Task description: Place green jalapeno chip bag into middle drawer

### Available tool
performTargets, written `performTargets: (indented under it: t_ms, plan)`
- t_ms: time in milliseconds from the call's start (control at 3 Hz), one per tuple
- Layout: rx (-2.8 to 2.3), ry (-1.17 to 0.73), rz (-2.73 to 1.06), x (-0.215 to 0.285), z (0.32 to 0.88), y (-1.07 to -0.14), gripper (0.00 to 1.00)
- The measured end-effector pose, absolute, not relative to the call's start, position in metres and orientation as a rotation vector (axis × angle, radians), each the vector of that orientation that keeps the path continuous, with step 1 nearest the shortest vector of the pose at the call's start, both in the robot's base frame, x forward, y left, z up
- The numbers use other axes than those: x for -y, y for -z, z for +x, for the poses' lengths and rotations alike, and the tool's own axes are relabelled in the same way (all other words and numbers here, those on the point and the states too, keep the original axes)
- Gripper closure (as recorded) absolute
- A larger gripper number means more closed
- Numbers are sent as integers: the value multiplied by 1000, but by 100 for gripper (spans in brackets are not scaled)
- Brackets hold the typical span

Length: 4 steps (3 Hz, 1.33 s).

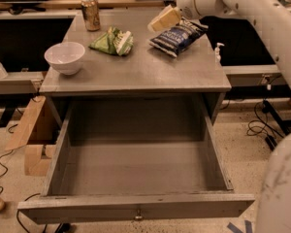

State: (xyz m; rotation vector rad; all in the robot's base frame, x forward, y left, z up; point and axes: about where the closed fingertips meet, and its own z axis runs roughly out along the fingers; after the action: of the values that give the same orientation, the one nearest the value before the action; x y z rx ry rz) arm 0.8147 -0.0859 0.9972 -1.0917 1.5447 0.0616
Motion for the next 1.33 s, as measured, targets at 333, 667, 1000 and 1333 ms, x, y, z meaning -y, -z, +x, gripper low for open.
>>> performTargets:
  t_ms: [333,667,1000,1333]
  plan:
    - [-1552,-126,-1050,58,838,-990,0]
    - [-1552,-131,-1049,55,839,-990,0]
    - [-1559,-179,-1077,31,848,-968,0]
    - [-1588,-240,-1103,-5,863,-942,0]
